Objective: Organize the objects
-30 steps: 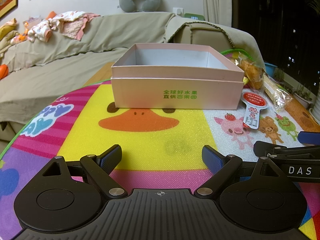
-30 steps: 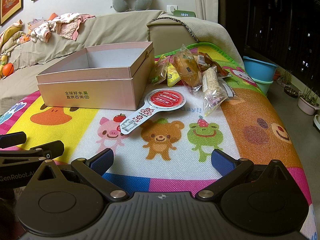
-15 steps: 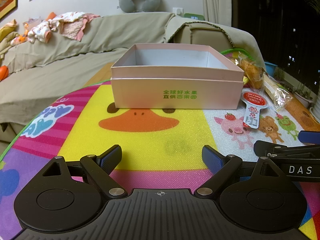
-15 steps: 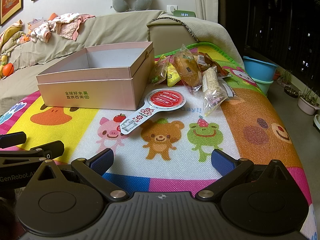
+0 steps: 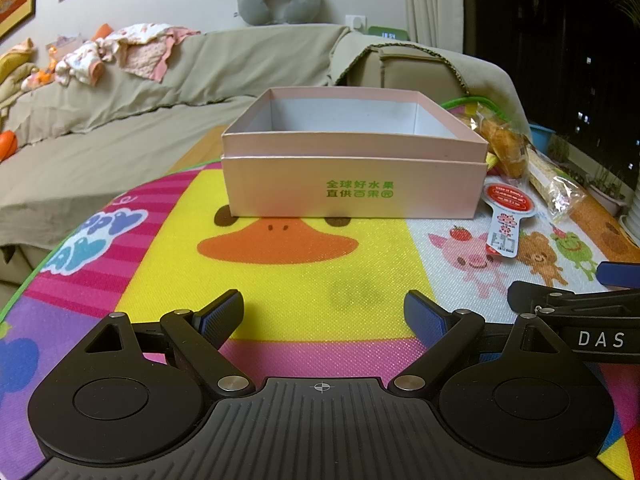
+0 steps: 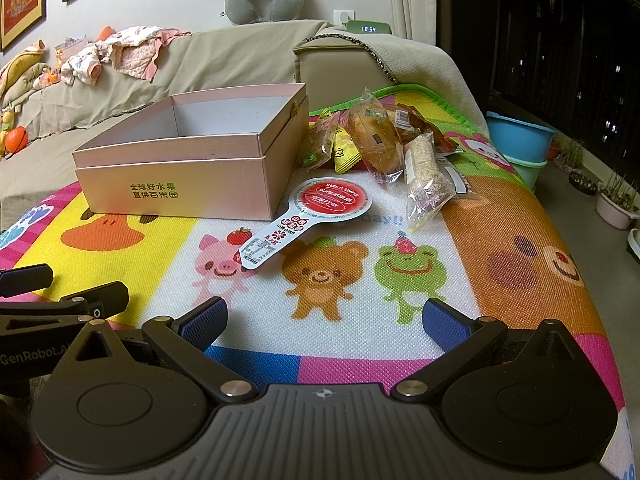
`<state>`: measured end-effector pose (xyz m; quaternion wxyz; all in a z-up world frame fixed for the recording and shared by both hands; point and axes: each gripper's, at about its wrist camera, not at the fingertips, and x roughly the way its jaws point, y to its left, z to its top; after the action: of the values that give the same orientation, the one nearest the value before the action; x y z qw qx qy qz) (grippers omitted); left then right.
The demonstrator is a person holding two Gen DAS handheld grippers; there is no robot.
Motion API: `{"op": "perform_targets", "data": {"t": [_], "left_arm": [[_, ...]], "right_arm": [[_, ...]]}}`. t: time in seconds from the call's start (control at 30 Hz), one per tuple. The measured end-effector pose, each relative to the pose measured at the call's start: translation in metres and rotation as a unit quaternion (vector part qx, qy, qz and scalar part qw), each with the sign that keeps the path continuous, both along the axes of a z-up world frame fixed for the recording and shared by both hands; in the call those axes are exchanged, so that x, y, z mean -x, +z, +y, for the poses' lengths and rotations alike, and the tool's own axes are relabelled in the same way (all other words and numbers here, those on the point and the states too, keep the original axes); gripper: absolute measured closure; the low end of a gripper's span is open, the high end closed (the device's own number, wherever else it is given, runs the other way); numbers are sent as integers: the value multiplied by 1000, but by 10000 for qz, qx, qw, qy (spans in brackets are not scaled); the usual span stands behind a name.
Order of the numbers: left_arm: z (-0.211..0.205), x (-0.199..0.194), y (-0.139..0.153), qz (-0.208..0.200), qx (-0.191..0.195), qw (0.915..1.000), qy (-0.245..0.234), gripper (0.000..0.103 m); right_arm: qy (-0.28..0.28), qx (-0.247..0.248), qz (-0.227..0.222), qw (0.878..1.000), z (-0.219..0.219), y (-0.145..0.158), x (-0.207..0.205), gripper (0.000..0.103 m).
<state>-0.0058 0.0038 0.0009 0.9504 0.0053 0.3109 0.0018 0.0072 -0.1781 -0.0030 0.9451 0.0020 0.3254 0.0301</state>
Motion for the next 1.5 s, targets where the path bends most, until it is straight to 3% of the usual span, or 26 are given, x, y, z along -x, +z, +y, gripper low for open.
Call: {"op": "perform_targets", "data": {"t": [0.63, 0.73, 0.9, 1.0, 1.17, 1.23, 1.33, 1.37, 1.4, 1.5], "left_arm": [[5, -7, 5, 189, 56, 9998, -76, 12], [12, -12, 13, 250, 183, 9994, -167, 13], [31, -22, 44, -37, 287, 9995, -135, 13], [44, -40, 64, -166, 253, 9994, -141, 13], [68, -87, 74, -74, 600, 9981, -79, 14], [76, -107, 73, -85, 702, 9975, 78, 18], [85, -134, 69, 53, 978, 9951, 132, 32], [86, -140, 67, 131, 1019, 9946, 119, 48], [86, -146, 63, 186, 1029, 9945, 97, 71], [80, -151, 56, 112, 714, 9973, 120, 83]], "right_arm": [[166, 59, 785, 9968, -2, 10, -16, 0], [219, 77, 858, 9960, -2, 11, -18, 0], [454, -13, 988, 9941, -8, 16, -21, 0], [418, -283, 851, 9951, -17, 29, -22, 0], [208, 30, 97, 9997, -26, 62, -28, 0], [112, 138, -73, 9998, -31, 72, -36, 0], [-134, 273, -168, 9994, -44, 81, -55, 0], [-213, 311, -193, 9991, -48, 83, -62, 0], [-273, 335, -201, 9989, -52, 84, -69, 0], [-345, 263, -198, 9989, -62, 87, -94, 0]]}}
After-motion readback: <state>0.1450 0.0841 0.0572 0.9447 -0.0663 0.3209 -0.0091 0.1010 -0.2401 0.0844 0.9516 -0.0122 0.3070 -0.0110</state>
